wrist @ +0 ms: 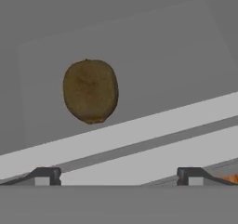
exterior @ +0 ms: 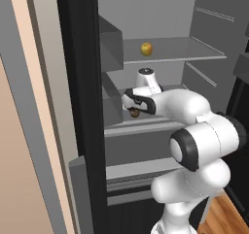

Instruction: Place the cold items (apple and kiwi) from the fridge in one tupperware on the dining counter. Place the warm items (hot dog and kebab skewer) in the stove area in another tupperware.

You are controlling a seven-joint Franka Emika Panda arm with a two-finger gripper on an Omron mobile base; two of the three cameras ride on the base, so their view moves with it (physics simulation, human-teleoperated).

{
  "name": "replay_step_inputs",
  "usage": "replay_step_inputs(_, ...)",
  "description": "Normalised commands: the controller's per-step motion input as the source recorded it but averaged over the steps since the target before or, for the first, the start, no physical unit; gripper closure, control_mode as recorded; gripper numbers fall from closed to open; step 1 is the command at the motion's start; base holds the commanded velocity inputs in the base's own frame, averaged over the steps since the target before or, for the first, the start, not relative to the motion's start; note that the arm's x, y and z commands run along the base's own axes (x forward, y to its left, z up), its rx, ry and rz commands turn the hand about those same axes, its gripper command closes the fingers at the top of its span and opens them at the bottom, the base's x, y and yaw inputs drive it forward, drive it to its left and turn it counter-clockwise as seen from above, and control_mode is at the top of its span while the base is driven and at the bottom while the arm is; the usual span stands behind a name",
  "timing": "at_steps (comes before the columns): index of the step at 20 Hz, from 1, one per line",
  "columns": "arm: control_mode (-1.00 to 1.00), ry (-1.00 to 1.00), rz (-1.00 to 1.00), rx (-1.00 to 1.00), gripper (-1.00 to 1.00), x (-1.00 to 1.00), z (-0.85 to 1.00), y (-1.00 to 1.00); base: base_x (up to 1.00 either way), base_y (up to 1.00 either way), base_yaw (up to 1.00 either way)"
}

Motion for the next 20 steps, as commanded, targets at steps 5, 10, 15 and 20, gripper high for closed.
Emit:
replay_step_inputs(5,-1.0,0.03,-0.01,0.0,-1.0,0.31,-0.11,0.0,0.0,0.0,0.0)
replay_step_inputs(10,-1.0,0.05,-0.01,0.0,-1.0,0.28,-0.18,0.03,0.0,0.0,0.0)
replay_step_inputs(15,-1.0,0.03,-0.01,0.0,-1.0,0.25,-0.18,0.08,0.0,0.0,0.0)
replay_step_inputs(20,-1.0,0.02,-0.01,0.0,-1.0,0.25,-0.16,0.03,0.0,0.0,0.0)
